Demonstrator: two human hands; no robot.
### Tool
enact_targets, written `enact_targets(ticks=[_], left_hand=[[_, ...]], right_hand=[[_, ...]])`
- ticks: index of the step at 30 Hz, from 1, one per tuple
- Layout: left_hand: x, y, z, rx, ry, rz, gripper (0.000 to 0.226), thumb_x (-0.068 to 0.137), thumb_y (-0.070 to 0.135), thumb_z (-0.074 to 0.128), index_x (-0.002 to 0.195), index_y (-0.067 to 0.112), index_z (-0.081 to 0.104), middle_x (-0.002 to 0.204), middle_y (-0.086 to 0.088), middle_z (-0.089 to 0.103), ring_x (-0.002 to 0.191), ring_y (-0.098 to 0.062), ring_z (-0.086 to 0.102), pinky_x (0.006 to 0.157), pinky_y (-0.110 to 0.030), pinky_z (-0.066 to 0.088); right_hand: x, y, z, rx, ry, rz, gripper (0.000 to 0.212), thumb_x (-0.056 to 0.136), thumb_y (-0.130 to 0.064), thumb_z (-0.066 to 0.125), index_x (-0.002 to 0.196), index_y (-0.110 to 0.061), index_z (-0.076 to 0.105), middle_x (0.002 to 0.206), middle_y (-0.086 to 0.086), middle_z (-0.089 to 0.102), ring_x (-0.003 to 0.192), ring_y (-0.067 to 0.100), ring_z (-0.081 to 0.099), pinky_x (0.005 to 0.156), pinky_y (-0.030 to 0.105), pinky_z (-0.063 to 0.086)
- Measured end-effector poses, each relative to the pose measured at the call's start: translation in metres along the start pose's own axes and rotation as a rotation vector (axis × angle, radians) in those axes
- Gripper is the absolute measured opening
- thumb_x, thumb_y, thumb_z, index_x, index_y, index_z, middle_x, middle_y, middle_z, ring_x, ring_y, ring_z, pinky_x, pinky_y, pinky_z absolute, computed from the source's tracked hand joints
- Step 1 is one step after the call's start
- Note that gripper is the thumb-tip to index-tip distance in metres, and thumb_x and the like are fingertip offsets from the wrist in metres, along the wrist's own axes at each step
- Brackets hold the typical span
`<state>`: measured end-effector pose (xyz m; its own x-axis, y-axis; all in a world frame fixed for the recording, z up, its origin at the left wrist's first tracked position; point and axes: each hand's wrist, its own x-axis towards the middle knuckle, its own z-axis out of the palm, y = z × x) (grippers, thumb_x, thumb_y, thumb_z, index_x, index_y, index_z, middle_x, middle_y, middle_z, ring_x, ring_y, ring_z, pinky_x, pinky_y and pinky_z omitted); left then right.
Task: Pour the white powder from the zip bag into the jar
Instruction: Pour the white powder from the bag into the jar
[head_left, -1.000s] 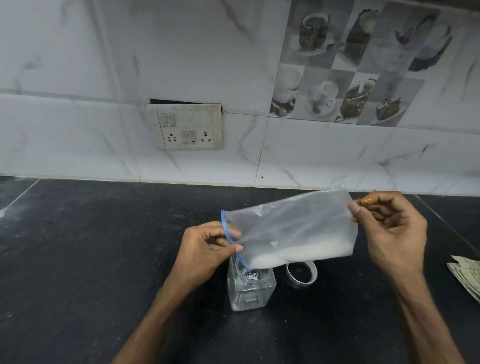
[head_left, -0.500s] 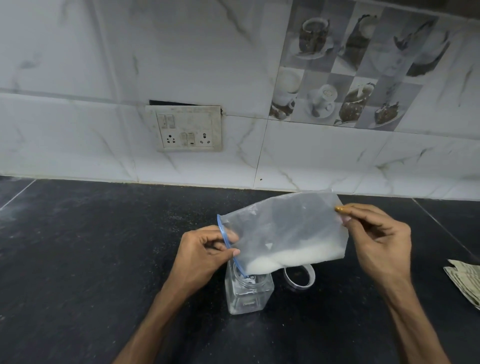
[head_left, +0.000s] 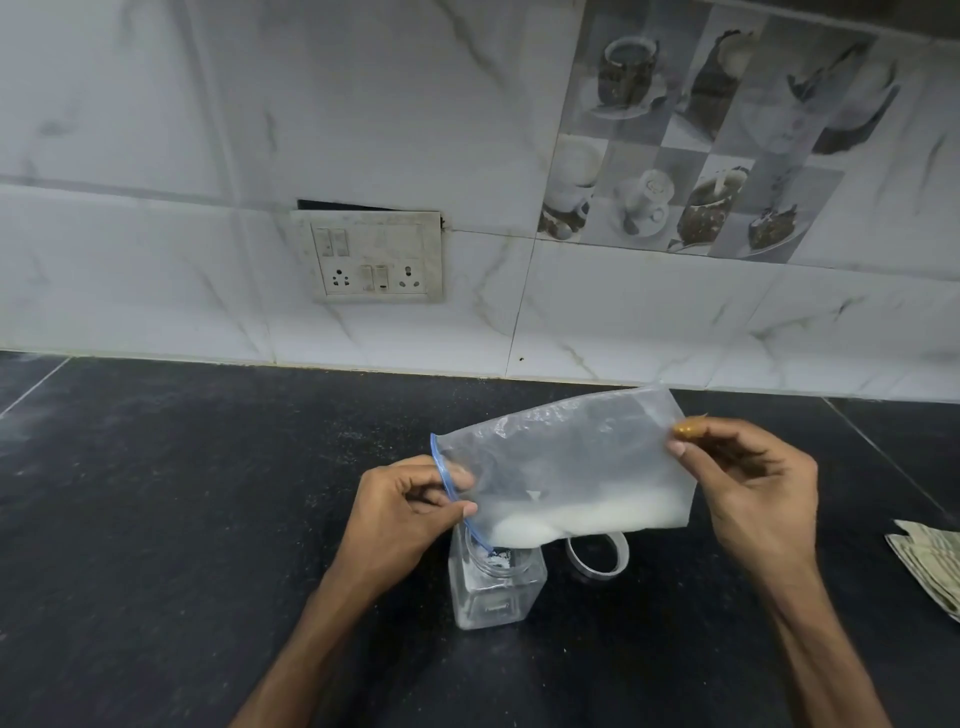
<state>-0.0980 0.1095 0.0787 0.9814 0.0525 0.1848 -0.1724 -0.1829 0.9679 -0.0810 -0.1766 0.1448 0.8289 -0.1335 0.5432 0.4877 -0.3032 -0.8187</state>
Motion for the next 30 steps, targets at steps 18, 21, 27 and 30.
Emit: enact_targets(ticks=[18,21,27,30], left_hand=[[-0.001,-0.0026,-0.0003,-0.013,0.007,-0.003,0.028,0.069,-0.002,0.085,0.076,0.023,0.078,0.09,0.009,0.077,0.059,-0.005,0.066,0.062,-0.016,0.058],[-0.0008,-0.0026,0.0006,-0.029,0.0,-0.009,0.028,0.068,-0.003,0.086,0.076,0.023,0.079,0.09,0.008,0.077,0.058,-0.002,0.065,0.06,-0.014,0.057],[-0.0024,-0.0043,0.0005,-0.032,0.006,-0.009,0.026,0.069,-0.002,0.086,0.078,0.022,0.079,0.09,0.007,0.077,0.059,-0.004,0.065,0.062,-0.016,0.058],[-0.0024,-0.0036,0.0008,-0.035,0.01,-0.015,0.027,0.069,-0.003,0.085,0.077,0.022,0.079,0.089,0.009,0.077,0.058,-0.001,0.063,0.061,-0.014,0.057]], right_hand=[[-0.0026,-0.0002,0.0026,0.023,0.034,-0.021,0.036,0.077,0.012,0.071,0.085,-0.023,0.075,0.085,-0.016,0.075,0.085,0.004,0.07,0.082,0.014,0.052],[-0.0007,-0.0009,0.0015,0.024,0.059,-0.025,0.035,0.077,0.01,0.072,0.085,-0.024,0.076,0.084,-0.016,0.075,0.085,0.004,0.07,0.082,0.014,0.053],[-0.0023,-0.0009,0.0021,0.005,0.044,-0.029,0.03,0.077,0.008,0.072,0.087,-0.02,0.076,0.087,-0.015,0.075,0.087,0.006,0.07,0.083,0.016,0.054],[-0.0026,-0.0017,0.0014,0.007,0.041,-0.035,0.031,0.077,0.01,0.071,0.086,-0.019,0.077,0.086,-0.016,0.075,0.087,0.005,0.07,0.083,0.014,0.053]])
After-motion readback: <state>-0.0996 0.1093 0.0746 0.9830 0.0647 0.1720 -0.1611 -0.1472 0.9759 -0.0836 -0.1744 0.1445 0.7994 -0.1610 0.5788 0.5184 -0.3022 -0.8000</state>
